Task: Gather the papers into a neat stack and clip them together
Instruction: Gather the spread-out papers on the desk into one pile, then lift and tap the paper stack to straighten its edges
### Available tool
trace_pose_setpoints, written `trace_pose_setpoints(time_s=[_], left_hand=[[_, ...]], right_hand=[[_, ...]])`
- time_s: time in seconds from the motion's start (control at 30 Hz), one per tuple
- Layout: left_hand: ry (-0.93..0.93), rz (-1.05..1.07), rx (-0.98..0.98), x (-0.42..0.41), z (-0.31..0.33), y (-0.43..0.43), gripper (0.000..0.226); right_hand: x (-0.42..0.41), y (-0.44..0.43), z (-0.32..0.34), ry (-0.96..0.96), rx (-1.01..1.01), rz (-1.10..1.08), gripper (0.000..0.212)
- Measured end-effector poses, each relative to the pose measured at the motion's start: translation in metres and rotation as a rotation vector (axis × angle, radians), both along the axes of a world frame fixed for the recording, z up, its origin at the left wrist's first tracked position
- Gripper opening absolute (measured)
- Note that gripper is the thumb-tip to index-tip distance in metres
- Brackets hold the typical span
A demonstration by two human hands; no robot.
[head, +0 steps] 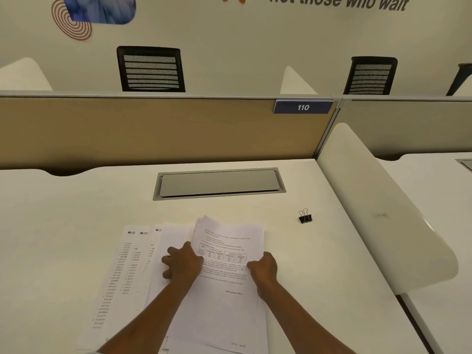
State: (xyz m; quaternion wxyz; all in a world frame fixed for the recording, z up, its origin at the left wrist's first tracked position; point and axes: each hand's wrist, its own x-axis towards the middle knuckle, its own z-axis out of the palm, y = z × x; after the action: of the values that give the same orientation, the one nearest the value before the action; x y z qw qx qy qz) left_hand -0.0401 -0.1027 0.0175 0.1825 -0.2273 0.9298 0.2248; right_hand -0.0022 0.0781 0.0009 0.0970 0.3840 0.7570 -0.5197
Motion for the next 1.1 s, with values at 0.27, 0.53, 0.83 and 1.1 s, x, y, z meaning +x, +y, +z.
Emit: trace_pose_setpoints(time_s=[0.27, 0.53, 0.83, 1.1], left_hand=[[0.2, 0.125, 0.364, -0.003, 0.004, -0.016, 0.049], [-0.001, 0.154, 0.903, -0.003, 0.005, -0.025, 0.046], [-0.004, 0.122, 1.071, 0.003, 0.015, -0.033, 0.049], [0.027, 0.155, 1.172, 0.01, 0.024, -0.037, 0.043]], right_hand=[[0.001, 0.0, 0.009, 0.066, -0.07, -0.013, 0.021], [0.003, -0.002, 0.019, 0.103, -0.388, -0.021, 0.031], [0.005, 0.006, 0.025, 0.125, -0.468, -0.001, 0.034], [0.006, 0.012, 0.027, 0.131, -0.204, 0.005, 0.027]])
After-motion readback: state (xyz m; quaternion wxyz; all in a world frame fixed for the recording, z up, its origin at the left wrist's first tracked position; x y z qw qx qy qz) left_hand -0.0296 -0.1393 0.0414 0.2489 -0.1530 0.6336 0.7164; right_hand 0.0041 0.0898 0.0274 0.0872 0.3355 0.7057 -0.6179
